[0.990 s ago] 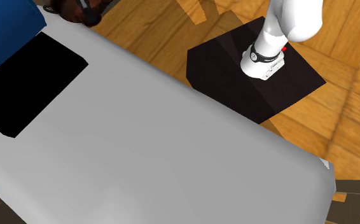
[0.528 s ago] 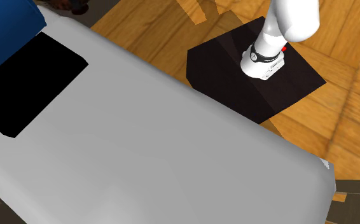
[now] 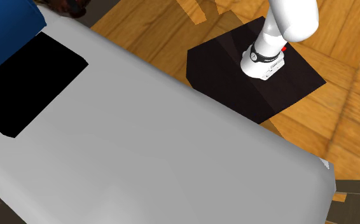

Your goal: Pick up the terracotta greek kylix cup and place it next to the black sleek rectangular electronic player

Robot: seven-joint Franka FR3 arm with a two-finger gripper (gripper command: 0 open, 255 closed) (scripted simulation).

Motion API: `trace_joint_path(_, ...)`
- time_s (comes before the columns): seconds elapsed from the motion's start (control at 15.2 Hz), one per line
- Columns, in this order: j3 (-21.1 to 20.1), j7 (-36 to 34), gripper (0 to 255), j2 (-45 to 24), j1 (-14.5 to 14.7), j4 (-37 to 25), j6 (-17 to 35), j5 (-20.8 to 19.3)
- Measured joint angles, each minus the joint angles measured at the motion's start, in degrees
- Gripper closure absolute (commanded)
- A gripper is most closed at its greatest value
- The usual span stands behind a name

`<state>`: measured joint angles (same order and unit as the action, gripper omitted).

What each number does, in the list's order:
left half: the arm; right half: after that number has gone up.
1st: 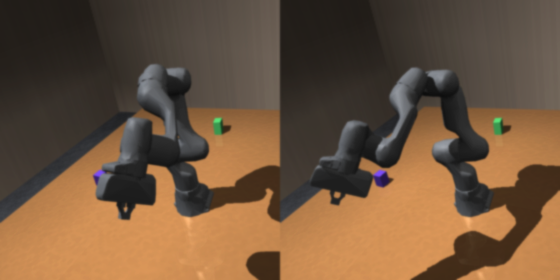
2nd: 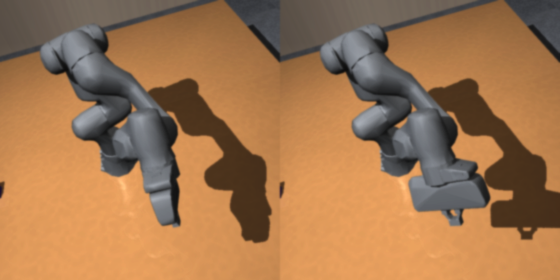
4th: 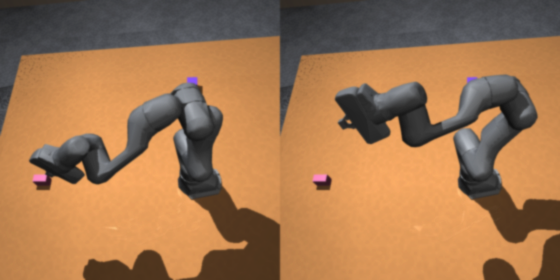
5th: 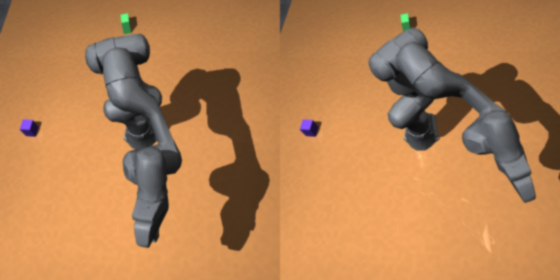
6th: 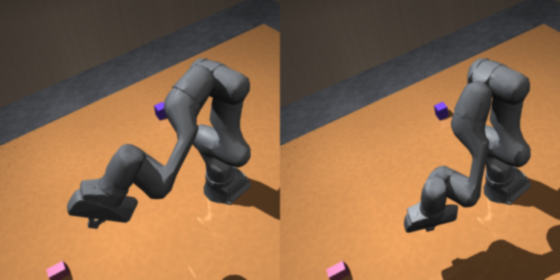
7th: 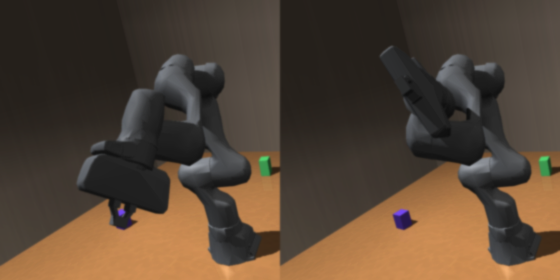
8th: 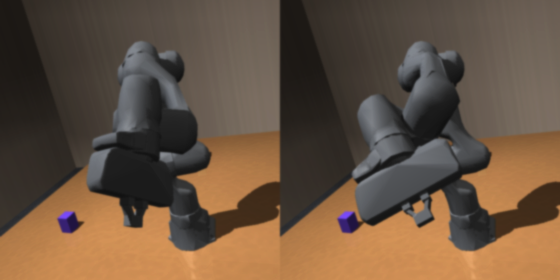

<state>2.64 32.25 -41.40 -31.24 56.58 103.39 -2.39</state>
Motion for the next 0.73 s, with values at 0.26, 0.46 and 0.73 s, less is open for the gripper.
trace_joint_path(0.26,0.01,-0.24,255,0.59,0.09,4.02,3.41,-0.07)
trace_joint_path(0.46,0.02,-0.43,255,0.79,0.15,6.67,5.89,-0.13)
trace_joint_path(0.73,0.03,-0.50,255,0.32,0.09,8.99,8.68,-0.15)
